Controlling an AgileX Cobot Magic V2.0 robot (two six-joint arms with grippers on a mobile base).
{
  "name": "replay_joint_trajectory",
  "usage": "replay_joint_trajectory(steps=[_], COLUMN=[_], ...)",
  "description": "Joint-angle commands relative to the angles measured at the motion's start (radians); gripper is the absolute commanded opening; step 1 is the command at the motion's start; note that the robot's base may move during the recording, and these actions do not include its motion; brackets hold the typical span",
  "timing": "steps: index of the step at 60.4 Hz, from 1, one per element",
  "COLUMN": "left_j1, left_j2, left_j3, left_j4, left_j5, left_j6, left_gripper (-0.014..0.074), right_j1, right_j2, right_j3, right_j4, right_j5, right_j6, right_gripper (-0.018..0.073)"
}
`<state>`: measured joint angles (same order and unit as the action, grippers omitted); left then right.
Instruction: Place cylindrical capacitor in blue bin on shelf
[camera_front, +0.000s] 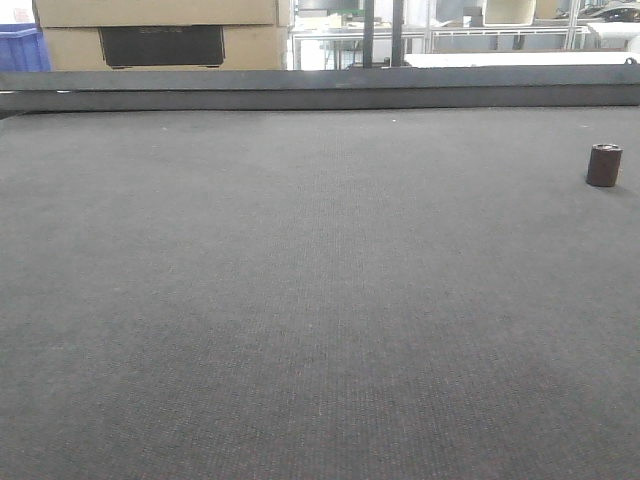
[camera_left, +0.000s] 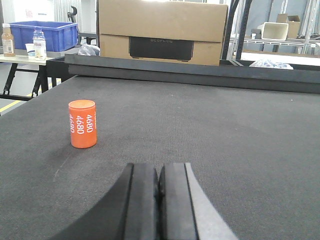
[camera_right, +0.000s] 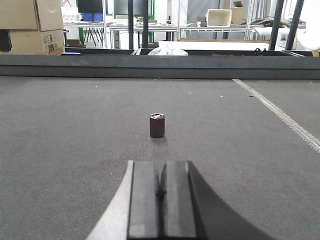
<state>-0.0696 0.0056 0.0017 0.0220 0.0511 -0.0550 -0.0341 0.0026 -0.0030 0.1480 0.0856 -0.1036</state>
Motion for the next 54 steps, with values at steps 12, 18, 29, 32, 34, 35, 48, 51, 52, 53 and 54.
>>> replay_joint_trajectory(steps=[12, 18, 29, 32, 34, 35, 48, 51, 52, 53, 54], left_j1=[-0.004, -0.004, -0.004, -0.004, -0.004, -0.004, -0.004, -0.004, -0.004, -0.004, -0.004], left_j2=[-0.006, -0.006, -0.006, -0.006, -0.006, -0.006, -0.006, -0.006, -0.006, -0.006, -0.006], left_j3=[-0.002, -0.002, -0.002, -0.002, -0.002, -0.002, -0.002, -0.002, -0.002, -0.003, -0.018], left_j4=[-0.016, -0.016, -0.022, -0.022, -0.022, -0.022, -0.022, -0.022, -0.022, -0.022, -0.022], left_j5=[-0.016, -0.016, -0.044, -0.083, -0.108, -0.116, -0.251, -0.261, -0.261, -0.261, -0.258], left_j6=[0.001, 0.001, 0.001, 0.001, 0.001, 0.001, 0.001, 0.001, 0.001, 0.001, 0.001], left_gripper=[-0.0111, -0.0111, -0.0111, -0.0111, -0.0111, -0.0111, -0.0111, -0.0111, -0.0111, -0.0111, -0.0111], right_j1=[-0.001, -0.001, -0.001, -0.001, -0.001, -0.001, -0.001, -0.001, -0.001, -0.001, -0.001], right_j2=[-0.003, -0.003, -0.003, -0.003, -0.003, -0.003, -0.003, -0.003, -0.003, -0.003, -0.003], right_j3=[0.003, 0.003, 0.003, 0.003, 0.003, 0.003, 0.003, 0.003, 0.003, 0.003, 0.003], right_j4=[-0.001, -0.001, -0.001, -0.001, -0.001, -0.001, -0.001, 0.006, 0.010, 0.015, 0.019], right_j5=[-0.020, -0.020, -0.020, -0.020, -0.020, -0.020, -0.155, -0.210, -0.221, -0.229, -0.231], right_j6=[0.000, 0.000, 0.000, 0.000, 0.000, 0.000, 0.000, 0.000, 0.000, 0.000, 0.000], right_gripper=[-0.0162, -0.0162, -0.0162, -0.0162, -0.0162, -0.0162, -0.0162, -0.0162, -0.0162, -0.0162, -0.0162])
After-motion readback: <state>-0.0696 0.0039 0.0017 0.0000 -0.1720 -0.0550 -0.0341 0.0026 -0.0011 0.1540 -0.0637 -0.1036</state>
